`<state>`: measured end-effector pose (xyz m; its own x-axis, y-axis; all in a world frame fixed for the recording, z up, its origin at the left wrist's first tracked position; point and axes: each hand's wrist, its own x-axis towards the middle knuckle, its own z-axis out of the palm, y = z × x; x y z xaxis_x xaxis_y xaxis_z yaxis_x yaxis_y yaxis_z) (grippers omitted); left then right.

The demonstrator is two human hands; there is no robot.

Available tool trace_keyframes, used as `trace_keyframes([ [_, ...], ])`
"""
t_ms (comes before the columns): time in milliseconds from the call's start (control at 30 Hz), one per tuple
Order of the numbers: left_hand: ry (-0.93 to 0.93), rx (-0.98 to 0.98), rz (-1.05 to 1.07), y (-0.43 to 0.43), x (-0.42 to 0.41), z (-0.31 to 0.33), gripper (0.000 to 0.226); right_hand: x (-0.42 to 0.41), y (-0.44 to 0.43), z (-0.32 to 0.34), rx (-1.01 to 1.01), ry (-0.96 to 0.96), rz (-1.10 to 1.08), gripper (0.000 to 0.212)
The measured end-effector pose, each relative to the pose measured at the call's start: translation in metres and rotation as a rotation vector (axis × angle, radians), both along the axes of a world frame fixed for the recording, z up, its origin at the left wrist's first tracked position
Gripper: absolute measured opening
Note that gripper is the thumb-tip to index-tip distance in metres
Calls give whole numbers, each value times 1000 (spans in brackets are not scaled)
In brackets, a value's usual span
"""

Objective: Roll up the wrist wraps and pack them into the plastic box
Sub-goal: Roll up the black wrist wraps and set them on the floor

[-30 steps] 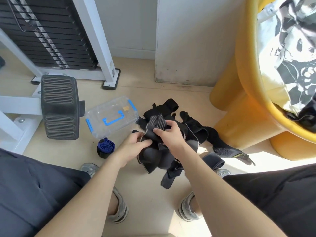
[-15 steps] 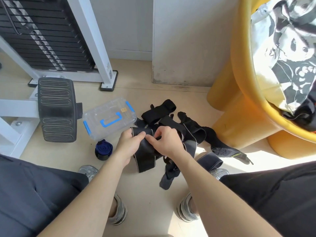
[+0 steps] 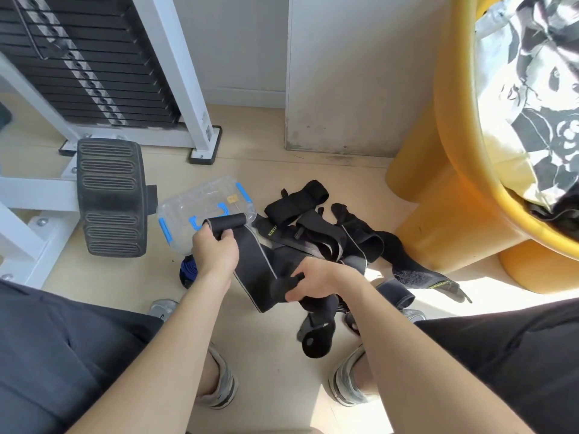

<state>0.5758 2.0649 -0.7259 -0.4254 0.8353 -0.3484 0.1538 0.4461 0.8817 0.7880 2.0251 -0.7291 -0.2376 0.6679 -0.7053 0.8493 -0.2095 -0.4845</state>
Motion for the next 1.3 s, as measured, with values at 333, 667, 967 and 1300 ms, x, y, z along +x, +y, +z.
trace_keyframes([
  [333, 329, -98, -373, 3, -8, 11, 47, -4, 13, -15, 267, 218, -563, 17],
  [667, 482, -534, -825, 12, -13, 15, 17, 54, 5, -36, 248, -127, -738, 51],
  [967, 16, -747, -1103, 2, -2, 6, 24, 90, -13, -83, 17, -153, -917, 84],
  [1300, -9, -431, -787, 4, 23, -3, 9, 95, -20, -100, 90, -335, -660, 84],
])
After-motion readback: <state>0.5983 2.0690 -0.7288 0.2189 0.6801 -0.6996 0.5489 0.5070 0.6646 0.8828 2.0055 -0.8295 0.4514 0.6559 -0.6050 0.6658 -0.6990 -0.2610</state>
